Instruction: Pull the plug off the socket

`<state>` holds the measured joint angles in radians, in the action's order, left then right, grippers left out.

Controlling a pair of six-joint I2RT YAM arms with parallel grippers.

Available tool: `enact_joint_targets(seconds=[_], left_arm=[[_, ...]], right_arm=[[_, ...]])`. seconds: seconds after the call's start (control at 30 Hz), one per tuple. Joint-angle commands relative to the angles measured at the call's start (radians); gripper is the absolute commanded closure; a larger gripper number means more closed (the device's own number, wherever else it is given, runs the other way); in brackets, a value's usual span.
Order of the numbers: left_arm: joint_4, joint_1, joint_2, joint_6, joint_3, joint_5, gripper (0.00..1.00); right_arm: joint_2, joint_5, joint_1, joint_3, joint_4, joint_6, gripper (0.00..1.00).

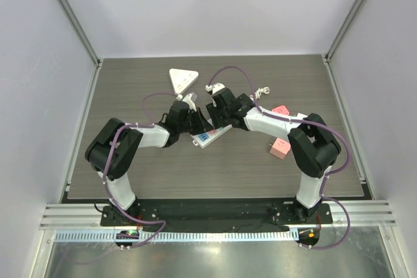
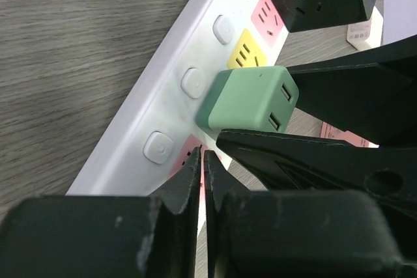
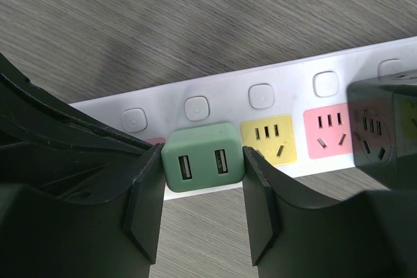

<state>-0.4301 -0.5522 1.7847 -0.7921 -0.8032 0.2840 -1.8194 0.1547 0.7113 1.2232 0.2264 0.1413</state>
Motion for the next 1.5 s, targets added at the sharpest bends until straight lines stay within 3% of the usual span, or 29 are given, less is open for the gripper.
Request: enact_joint_targets(seconds=[0.0,0.07,0.3,0.77,0.93,1.0,1.03,1.17,1.27,1.4,1.47], left_arm=[[0.068,0.001,0.010,0.007,-0.001,-0.029,0.96],[0.073,0.001,0.015,0.007,-0.002,-0.028,0.98],[0.090,-0.002,0.028,0.007,-0.017,-0.037,0.99],[0.102,-0.006,0.030,0.010,-0.025,-0.046,1.00],[0.068,-0.006,0.013,0.011,-0.002,-0.034,1.00],[0.056,-0.006,0.001,0.013,0.010,-0.031,0.99],[0.048,-0.005,-0.001,0.011,0.015,-0.031,0.98],[0.031,-0.006,-0.007,0.013,0.024,-0.020,0.98],[0.021,-0.006,-0.011,0.011,0.032,-0.017,0.98],[0.013,-0.006,-0.013,0.010,0.035,-0.012,0.98],[0.008,-0.006,-0.016,0.010,0.039,-0.011,0.98]], right_arm=[[0.035,-0.024,0.004,0.056,-0.062,0.032,0.93],[0.051,-0.023,0.002,0.045,-0.084,0.038,0.99],[0.095,-0.067,0.016,0.004,-0.167,0.086,0.99],[0.258,0.081,0.070,-0.034,-0.171,0.155,0.99],[0.337,0.285,0.056,-0.050,-0.079,0.207,0.99],[0.379,0.356,-0.005,-0.079,-0.059,0.243,0.99],[0.425,0.318,-0.041,-0.123,-0.053,0.291,0.99],[0.577,0.142,-0.379,-0.270,-0.055,0.450,0.99],[0.699,0.073,-0.539,-0.387,-0.056,0.526,0.99],[0.801,-0.140,-0.880,-0.551,-0.064,0.618,0.99],[0.824,-0.254,-0.985,-0.597,-0.075,0.656,0.99]])
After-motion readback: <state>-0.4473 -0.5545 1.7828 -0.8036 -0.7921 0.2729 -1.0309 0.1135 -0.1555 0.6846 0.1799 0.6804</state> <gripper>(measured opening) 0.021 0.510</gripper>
